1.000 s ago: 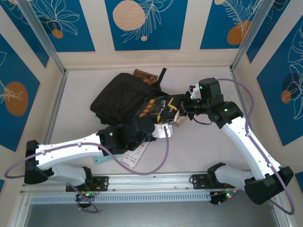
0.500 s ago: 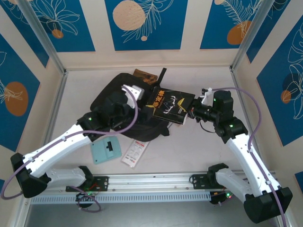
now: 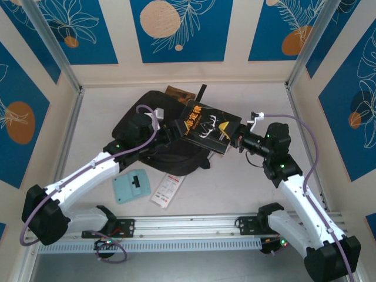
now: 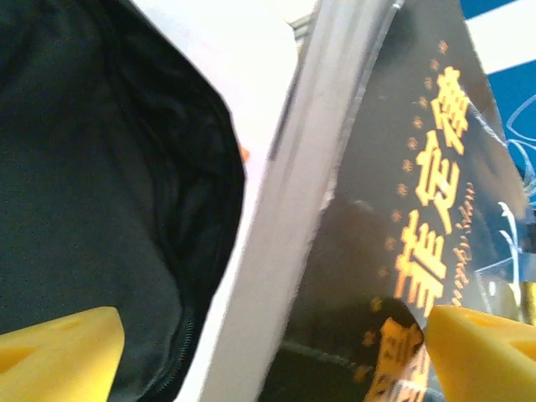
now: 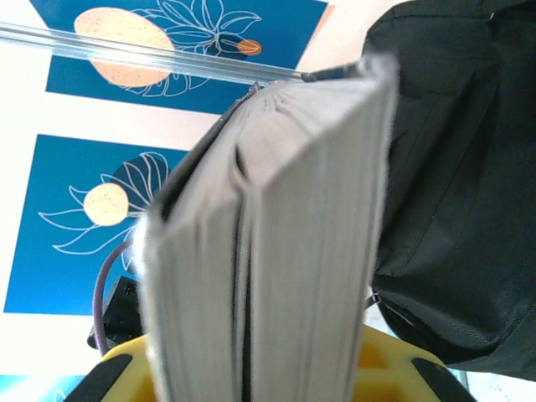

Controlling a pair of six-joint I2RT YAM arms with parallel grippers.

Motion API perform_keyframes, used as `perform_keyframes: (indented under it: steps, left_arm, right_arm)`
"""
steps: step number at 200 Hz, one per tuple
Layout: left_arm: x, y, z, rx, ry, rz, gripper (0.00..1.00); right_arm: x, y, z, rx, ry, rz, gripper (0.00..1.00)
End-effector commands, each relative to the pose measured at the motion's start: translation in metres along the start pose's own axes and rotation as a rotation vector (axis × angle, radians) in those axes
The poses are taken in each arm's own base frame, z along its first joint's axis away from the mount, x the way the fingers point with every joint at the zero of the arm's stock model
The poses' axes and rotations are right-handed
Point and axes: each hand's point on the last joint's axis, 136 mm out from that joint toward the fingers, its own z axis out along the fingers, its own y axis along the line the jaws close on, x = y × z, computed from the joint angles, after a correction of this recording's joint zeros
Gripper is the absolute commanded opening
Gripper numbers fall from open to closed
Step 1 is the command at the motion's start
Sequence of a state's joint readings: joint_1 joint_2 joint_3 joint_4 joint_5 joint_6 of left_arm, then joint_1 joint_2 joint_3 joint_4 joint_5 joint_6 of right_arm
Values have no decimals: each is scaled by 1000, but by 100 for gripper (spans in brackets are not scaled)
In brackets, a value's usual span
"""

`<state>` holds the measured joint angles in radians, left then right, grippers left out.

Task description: Pack books, pencil case, and school supplies into a backpack

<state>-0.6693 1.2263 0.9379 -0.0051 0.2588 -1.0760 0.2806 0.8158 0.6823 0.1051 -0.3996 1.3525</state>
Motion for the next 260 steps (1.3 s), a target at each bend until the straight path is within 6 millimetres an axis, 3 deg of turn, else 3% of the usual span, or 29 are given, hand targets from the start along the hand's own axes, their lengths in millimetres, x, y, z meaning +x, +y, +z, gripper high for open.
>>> perform_keyframes:
  steps: [1, 60, 80, 101, 139, 158, 167, 185, 200, 208, 236, 246, 260]
  left_arm:
    - [-7, -40, 0, 197, 6, -89, 82]
    - [-9, -61, -7, 313, -1, -64, 19]
    - [-8, -64, -8, 326, 4, -48, 0]
    - [-8, -64, -10, 320, 1, -28, 0]
    - [-9, -65, -13, 308, -8, 6, 0]
    - [-10, -65, -13, 302, -9, 15, 0]
    - [-9, -65, -13, 300, -8, 20, 0]
    - [-9, -65, -13, 296, -7, 28, 0]
    - [-9, -63, -13, 281, -7, 45, 2]
    - [-10, -63, -15, 269, -8, 60, 10]
    - [-14, -53, -21, 125, -11, 212, 56]
    - [-19, -42, -24, 17, -12, 294, 64]
    - [-27, -19, -25, -180, 18, 373, 68]
  right_arm:
    - [4, 35, -5, -137, -6, -54, 0]
    - [7, 34, -7, -127, 5, -68, 0]
    - [8, 38, -7, -134, 12, -81, 14]
    - [10, 39, -6, -139, 32, -81, 31]
    - [14, 42, -7, -153, 50, -90, 53]
    - [15, 41, -6, -159, 60, -89, 56]
    - [16, 40, -6, -162, 62, -89, 50]
    - [15, 35, -6, -143, 51, -78, 18]
    - [12, 27, -6, -107, 40, -69, 0]
    - [10, 24, -7, -84, 33, -67, 0]
    - [3, 15, -20, 30, -35, -130, 0]
    - [-1, 11, -28, 103, -74, -170, 0]
    - [-5, 5, -39, 194, -112, -219, 0]
